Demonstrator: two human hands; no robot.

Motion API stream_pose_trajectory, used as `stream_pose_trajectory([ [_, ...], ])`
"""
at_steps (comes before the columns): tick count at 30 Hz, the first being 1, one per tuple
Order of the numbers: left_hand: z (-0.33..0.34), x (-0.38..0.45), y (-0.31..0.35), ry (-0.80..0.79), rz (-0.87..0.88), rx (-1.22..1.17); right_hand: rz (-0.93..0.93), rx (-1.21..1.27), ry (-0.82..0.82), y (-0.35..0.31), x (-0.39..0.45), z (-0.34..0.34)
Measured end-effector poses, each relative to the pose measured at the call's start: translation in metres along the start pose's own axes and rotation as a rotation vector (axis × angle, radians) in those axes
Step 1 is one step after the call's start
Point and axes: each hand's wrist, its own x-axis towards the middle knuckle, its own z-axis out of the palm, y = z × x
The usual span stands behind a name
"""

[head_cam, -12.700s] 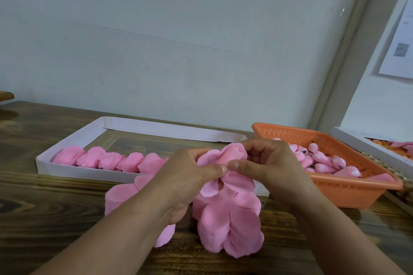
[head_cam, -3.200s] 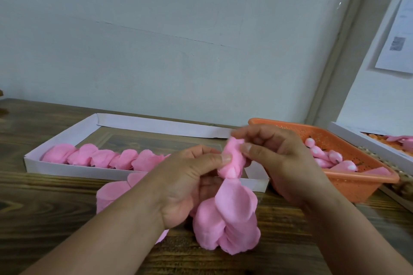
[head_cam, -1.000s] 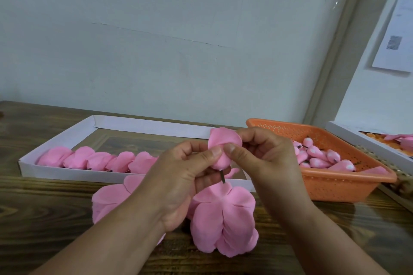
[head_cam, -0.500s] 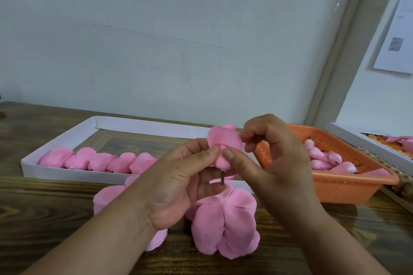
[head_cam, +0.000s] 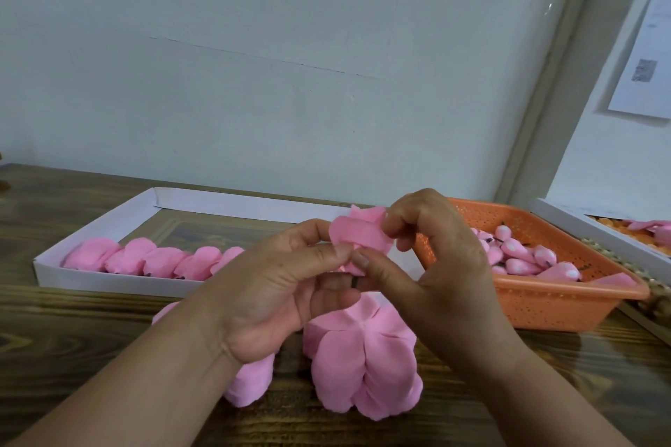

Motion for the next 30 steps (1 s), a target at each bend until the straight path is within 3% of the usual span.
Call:
stream_pose_trajectory([
  [9, 0.004, 0.002, -0.005, 0.051, -0.048, -0.146, -0.058, -0.013, -0.094, 0.004, 0.003, -0.007],
  [30, 0.007, -0.002, -0.003, -0.011, -0.103, -0.057, 0.042, 0.225, -0.302, 0.005, 0.008, -0.024],
])
